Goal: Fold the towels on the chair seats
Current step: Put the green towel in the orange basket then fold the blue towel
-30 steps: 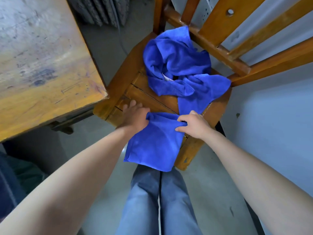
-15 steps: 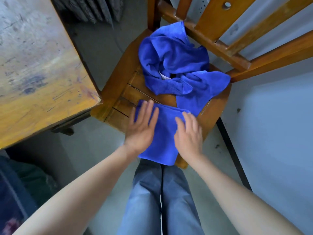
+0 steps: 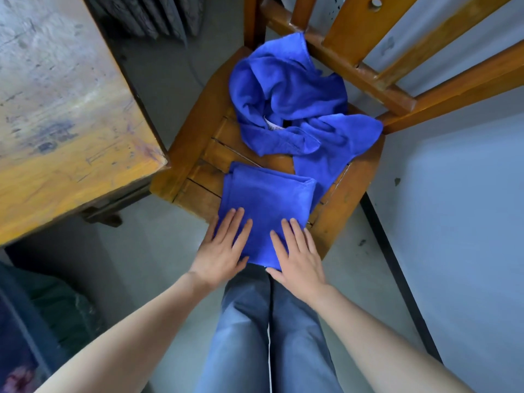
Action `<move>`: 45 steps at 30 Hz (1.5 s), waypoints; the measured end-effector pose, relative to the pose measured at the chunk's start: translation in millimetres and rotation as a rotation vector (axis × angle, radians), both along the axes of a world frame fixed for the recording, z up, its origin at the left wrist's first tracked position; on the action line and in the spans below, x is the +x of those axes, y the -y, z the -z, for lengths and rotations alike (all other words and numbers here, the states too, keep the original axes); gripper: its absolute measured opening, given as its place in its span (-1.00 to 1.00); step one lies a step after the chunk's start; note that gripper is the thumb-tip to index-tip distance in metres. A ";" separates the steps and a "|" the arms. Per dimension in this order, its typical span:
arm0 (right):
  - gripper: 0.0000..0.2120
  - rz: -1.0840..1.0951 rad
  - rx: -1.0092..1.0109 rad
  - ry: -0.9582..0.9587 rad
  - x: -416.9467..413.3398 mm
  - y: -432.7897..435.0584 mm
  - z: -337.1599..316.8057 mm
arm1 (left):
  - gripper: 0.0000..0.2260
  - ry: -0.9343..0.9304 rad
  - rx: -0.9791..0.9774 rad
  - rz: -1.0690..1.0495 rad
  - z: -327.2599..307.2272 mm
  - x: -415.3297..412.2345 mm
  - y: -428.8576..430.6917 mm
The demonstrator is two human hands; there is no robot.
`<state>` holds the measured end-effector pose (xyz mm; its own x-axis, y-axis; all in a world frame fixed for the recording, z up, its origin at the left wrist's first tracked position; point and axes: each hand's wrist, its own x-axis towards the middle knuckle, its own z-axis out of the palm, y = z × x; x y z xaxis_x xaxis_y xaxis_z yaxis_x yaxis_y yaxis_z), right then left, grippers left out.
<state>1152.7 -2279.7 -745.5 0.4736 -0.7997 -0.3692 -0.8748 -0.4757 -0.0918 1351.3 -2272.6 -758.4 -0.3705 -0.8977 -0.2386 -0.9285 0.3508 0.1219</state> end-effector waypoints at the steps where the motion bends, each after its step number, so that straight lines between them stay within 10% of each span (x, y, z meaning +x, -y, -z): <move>1: -0.07 -0.041 0.031 -0.017 -0.2 -2.6 1.8 | -0.10 0.012 0.014 0.060 -0.4 -0.8 -7.4; 4: -0.03 -0.051 0.074 -0.097 3.5 -3.8 9.5 | 0.02 0.090 0.081 0.038 8.1 -7.4 -17.9; 21: -0.68 -0.148 -0.222 0.130 -3.8 42.7 -107.3 | -0.76 -0.147 -0.154 0.018 -80.6 -12.3 28.5; 34: -0.66 -0.107 -0.051 0.034 17.1 92.6 -318.8 | -0.08 -0.342 -0.292 -0.372 -253.2 -59.2 11.9; 45: -0.64 -0.506 -0.183 0.156 7.8 107.6 -387.7 | -0.22 -0.284 -0.646 -0.480 -324.1 -47.7 4.9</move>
<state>1160.5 -2387.3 -357.8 0.8531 -0.5026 -0.1402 -0.5156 -0.8533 -0.0780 1303.5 -2277.5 -434.2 0.1163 -0.9007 0.4186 -0.9589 0.0080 0.2836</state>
